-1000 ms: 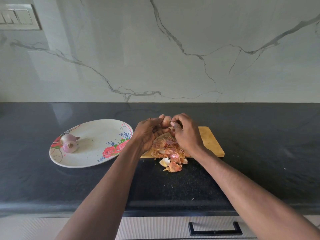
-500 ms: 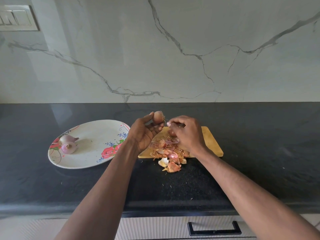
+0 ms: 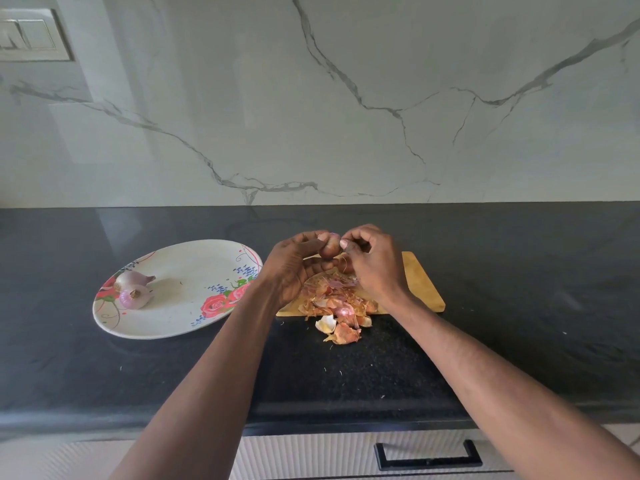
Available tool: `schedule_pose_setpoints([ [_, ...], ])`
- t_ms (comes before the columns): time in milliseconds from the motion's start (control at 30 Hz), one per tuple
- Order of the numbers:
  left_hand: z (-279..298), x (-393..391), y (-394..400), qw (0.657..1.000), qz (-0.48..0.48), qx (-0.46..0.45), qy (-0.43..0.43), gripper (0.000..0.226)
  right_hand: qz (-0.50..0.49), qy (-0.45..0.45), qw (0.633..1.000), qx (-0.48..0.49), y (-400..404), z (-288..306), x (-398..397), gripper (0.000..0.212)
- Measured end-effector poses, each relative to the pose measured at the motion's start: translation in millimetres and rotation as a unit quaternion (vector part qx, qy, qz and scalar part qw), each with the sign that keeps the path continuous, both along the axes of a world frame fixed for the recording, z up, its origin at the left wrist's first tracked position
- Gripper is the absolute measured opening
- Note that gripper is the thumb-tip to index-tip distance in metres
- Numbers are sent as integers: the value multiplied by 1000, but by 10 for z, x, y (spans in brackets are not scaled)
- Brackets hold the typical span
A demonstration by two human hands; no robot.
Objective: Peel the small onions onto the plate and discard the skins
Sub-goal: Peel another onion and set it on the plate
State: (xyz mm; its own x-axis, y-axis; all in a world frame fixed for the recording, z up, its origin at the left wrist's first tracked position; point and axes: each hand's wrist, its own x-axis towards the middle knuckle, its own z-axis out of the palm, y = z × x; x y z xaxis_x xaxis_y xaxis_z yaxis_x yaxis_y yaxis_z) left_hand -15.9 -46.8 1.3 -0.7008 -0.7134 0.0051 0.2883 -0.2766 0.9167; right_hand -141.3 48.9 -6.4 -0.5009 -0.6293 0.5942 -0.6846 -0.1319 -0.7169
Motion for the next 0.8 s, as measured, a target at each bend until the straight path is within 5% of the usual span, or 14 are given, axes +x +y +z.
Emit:
schedule_pose_setpoints([
  [300,-2,-18,-39,999,14,0,40,18,22,-4,1000,0,31,-1,49,15],
  [400,8,9,-77,999,-8,-19,27,32,20,-94,995,-20,61,67,0,22],
  [567,15,26,-42,998,-49,-35,25,26,95,-246,965,5,45,115,-115,25],
  [800,-10,-25,-28,999,3,-28,24,21,76,-199,977,-32,33,72,-98,15],
])
